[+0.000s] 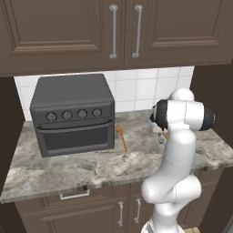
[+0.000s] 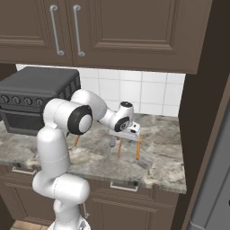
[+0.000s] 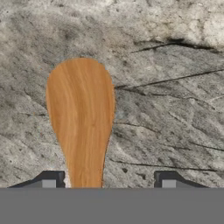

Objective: Organize the utensils by type. Pick up the wooden spoons from the counter and place them in the open cabinet. Then pick up the metallic utensils from the counter and place them in the open drawer.

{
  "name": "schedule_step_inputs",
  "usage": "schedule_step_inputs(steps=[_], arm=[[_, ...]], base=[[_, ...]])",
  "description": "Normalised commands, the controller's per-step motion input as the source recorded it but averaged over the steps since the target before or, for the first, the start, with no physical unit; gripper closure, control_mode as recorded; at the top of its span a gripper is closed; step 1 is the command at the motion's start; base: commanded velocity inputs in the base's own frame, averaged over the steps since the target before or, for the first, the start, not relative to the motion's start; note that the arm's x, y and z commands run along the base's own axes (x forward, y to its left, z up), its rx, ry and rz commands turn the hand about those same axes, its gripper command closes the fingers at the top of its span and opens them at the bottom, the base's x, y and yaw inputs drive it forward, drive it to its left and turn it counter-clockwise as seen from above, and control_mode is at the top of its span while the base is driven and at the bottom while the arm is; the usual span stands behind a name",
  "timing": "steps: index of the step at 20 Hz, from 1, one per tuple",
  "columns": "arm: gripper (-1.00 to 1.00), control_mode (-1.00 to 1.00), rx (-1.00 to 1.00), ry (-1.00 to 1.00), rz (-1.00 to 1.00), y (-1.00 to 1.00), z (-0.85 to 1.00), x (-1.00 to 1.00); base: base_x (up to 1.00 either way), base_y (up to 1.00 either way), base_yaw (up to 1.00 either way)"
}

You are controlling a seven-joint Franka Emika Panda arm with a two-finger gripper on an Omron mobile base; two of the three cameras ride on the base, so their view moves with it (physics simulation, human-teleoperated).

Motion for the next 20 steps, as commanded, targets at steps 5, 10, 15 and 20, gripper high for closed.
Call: schedule_step_inputs(steps=[5,10,15,20], arm=[[1.0,-1.0,0.0,0.06,-0.02,-0.04,-0.39,0.0],[1.0,-1.0,0.02,0.1,-0.03,-0.05,-0.17,-0.08],[1.0,-1.0,0.09,-0.03,0.0,-0.01,0.35,-0.55],[1.0,-1.0,0.09,-0.18,0.0,0.0,0.43,-0.78]], base=[[0.0,0.0,0.0],[0.0,0.0,0.0],[0.0,0.0,0.0],[0.0,0.0,0.0]])
